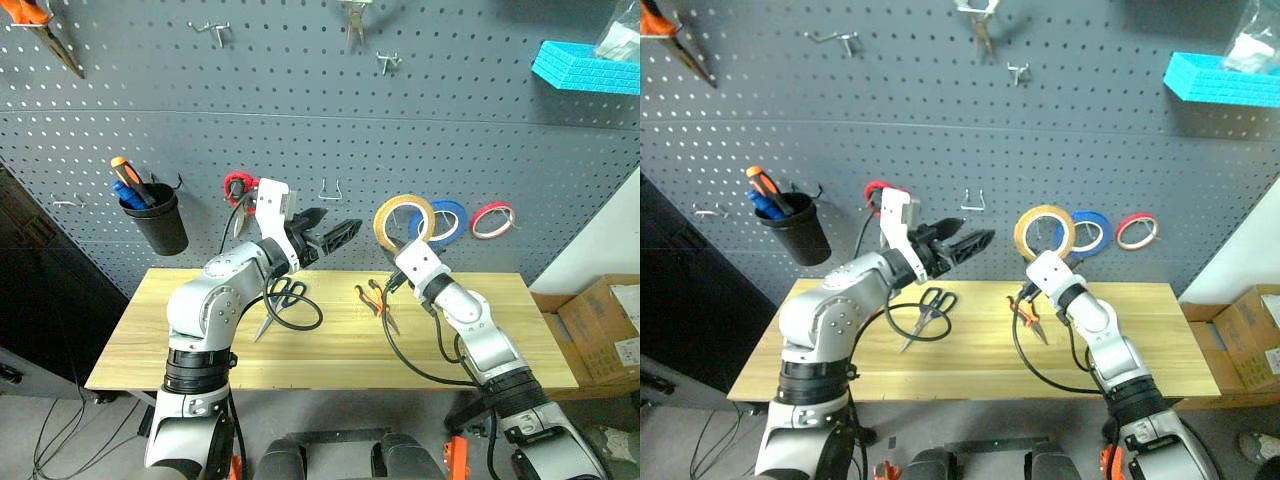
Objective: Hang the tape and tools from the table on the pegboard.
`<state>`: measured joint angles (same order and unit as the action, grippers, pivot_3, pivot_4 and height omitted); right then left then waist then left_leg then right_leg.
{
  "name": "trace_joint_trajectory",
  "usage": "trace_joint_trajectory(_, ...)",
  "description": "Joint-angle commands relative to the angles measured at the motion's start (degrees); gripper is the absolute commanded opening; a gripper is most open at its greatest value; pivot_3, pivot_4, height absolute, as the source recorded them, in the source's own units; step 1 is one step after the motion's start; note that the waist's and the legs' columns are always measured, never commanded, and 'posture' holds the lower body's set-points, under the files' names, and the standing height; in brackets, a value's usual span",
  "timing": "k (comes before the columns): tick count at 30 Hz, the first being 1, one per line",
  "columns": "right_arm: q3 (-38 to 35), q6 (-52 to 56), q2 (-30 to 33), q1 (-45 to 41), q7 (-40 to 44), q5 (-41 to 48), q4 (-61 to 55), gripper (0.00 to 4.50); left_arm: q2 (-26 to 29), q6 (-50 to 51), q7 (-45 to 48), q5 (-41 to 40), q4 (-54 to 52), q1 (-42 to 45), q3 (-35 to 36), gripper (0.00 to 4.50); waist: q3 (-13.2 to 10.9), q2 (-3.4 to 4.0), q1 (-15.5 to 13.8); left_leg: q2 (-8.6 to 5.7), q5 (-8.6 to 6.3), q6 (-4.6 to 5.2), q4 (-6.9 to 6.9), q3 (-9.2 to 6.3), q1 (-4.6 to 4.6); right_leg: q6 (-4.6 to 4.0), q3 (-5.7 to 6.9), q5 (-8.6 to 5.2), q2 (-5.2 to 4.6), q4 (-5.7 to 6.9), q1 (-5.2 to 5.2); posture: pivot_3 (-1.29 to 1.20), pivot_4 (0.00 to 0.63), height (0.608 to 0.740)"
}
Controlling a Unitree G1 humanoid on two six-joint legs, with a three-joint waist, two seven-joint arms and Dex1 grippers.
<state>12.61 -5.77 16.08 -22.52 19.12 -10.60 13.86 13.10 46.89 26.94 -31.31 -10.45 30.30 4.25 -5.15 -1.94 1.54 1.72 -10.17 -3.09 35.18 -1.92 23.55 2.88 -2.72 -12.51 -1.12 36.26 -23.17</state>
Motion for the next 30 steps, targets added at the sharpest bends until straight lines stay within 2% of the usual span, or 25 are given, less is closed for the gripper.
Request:
trace_joint_trajectory(1,-0.50,0.06,-0.79,-2.44,1.69,1.50,2.93,0.29,-0.22,-1.37,-0.19,0.04,-0.39,0.79,-0.54,4.50,0.01,0.00,0.01,0.00,0.00,0.00,0.00,0.01,-0.02,0.00,-0.01,0.00,0.00,0.03,0.00,0.09,0.000,0.740)
trace_joint_trajectory(8,-1.97,-2.19,-0.31,-7.13,1.89,1.39,11.93,0.29,0.04,-1.01,-0.32,-0.21,-0.04,1.34,-0.69,4.50,0.02,0.00,0.01,-0.02,0.03,0.01,0.06,0.06,-0.16,-0.01,-0.10,-0.01,0.00,0.34,0.00,0.10,0.000,0.740)
trace_joint_trajectory(13,-1.96,-4.03,-0.09,-9.01,1.30,0.95,15.81,0.29,-0.20,-0.93,-0.76,-0.09,-0.19,0.88,-1.05,4.50,0.02,-0.01,0.02,-0.01,0.05,0.03,0.06,0.06,-0.46,-0.38,-0.16,-0.24,0.07,0.72,0.05,0.11,0.000,0.740)
trace_joint_trajectory(20,-2.52,-4.03,-0.39,-8.66,0.91,1.55,15.44,2.55,-0.54,-0.31,-1.55,-0.73,-1.17,0.38,-1.45,4.50,0.03,-0.02,0.07,-0.02,0.06,0.06,0.06,0.30,-0.62,-0.38,-0.49,-0.25,0.09,0.76,0.11,0.11,0.000,0.740)
trace_joint_trajectory(25,-2.69,-2.28,-0.15,-6.34,0.39,1.49,12.32,4.34,-0.41,0.29,-1.77,-0.92,-1.85,-0.25,-1.65,4.50,0.03,-0.02,0.09,-0.03,0.06,0.06,0.06,0.52,-0.66,-0.37,-0.75,-0.24,0.10,0.75,0.08,0.10,0.010,0.740)
trace_joint_trajectory(30,-3.07,7.60,2.04,3.34,3.16,2.16,-4.51,4.43,-0.12,-0.43,-3.38,1.08,-1.69,-2.57,-2.16,4.50,0.02,-0.01,-0.15,-0.03,0.05,0.07,0.04,0.56,-0.64,-0.30,-0.83,-0.30,0.11,0.74,0.04,0.09,0.046,0.740)
